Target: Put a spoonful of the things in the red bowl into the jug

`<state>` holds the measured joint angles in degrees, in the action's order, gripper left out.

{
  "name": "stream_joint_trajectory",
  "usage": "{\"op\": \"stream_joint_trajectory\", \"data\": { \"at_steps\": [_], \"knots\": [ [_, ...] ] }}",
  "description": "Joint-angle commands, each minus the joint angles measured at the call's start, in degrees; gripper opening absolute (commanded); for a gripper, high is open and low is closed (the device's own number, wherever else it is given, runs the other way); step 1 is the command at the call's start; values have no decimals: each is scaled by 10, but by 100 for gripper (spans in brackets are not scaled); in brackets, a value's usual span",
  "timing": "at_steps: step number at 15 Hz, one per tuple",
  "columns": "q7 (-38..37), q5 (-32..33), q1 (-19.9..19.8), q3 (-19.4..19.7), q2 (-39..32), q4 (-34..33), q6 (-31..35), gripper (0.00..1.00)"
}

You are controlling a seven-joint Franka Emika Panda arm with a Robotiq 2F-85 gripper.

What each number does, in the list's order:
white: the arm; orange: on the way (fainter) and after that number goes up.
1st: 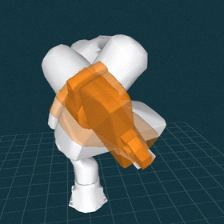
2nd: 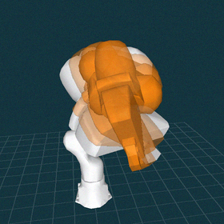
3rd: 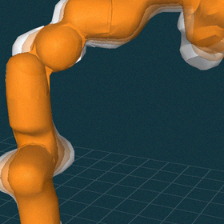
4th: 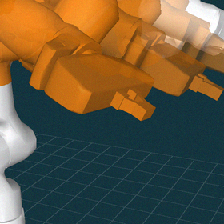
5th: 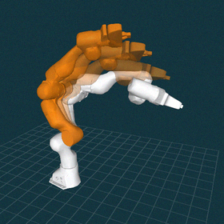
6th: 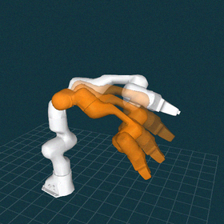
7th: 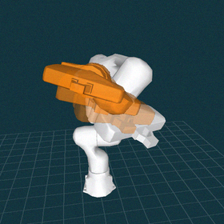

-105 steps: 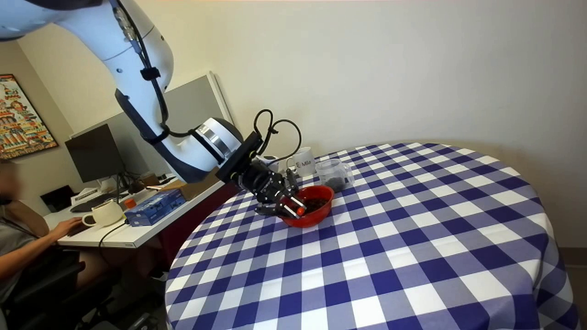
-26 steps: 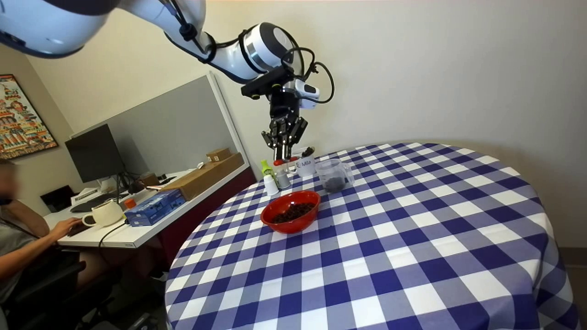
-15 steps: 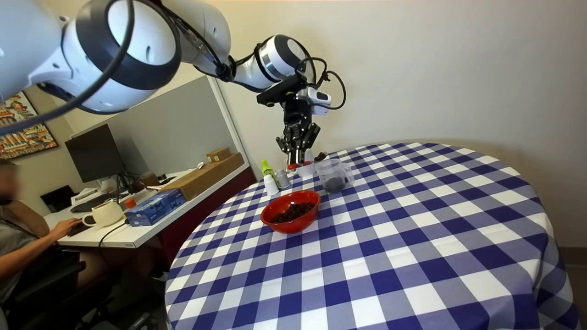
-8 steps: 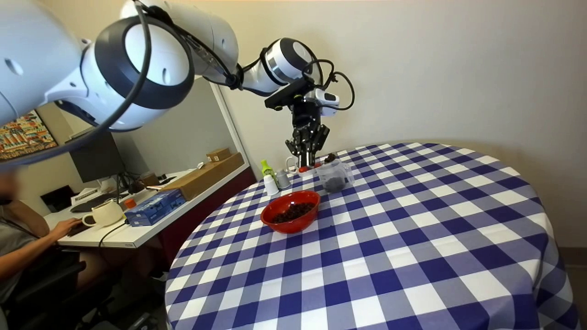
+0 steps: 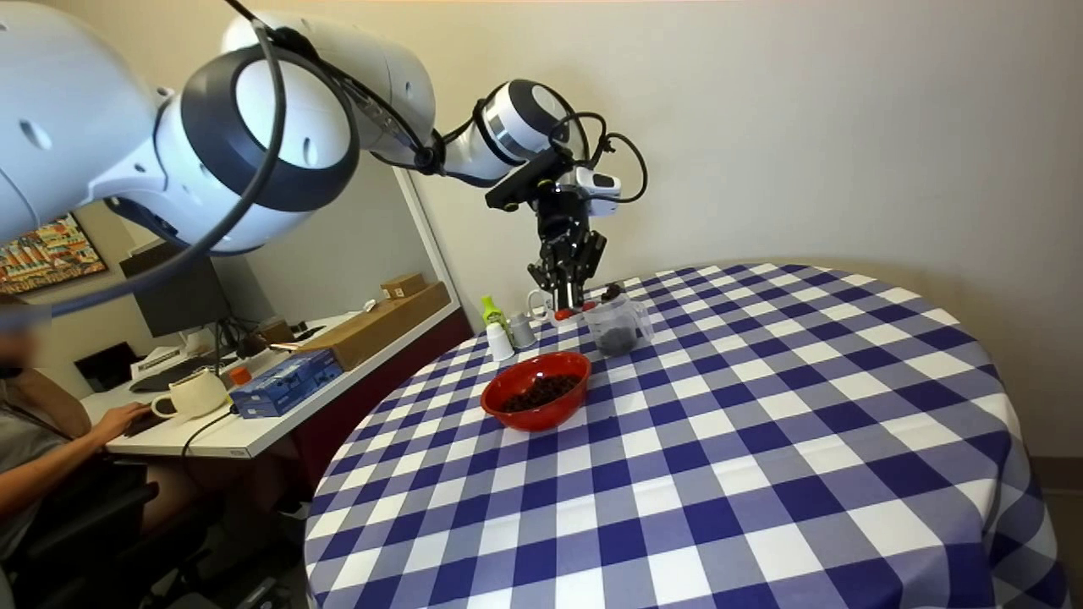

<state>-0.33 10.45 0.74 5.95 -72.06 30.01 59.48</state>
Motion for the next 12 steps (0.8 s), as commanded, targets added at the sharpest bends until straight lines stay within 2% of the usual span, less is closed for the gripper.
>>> {"op": "stream_joint_trajectory", "data": {
  "at_steps": [1,12],
  "knots": [
    [-15,21,18,16,-20,-32,6,5],
    [-43,80,58,47,-33,-35,65,5]
  ]
}}
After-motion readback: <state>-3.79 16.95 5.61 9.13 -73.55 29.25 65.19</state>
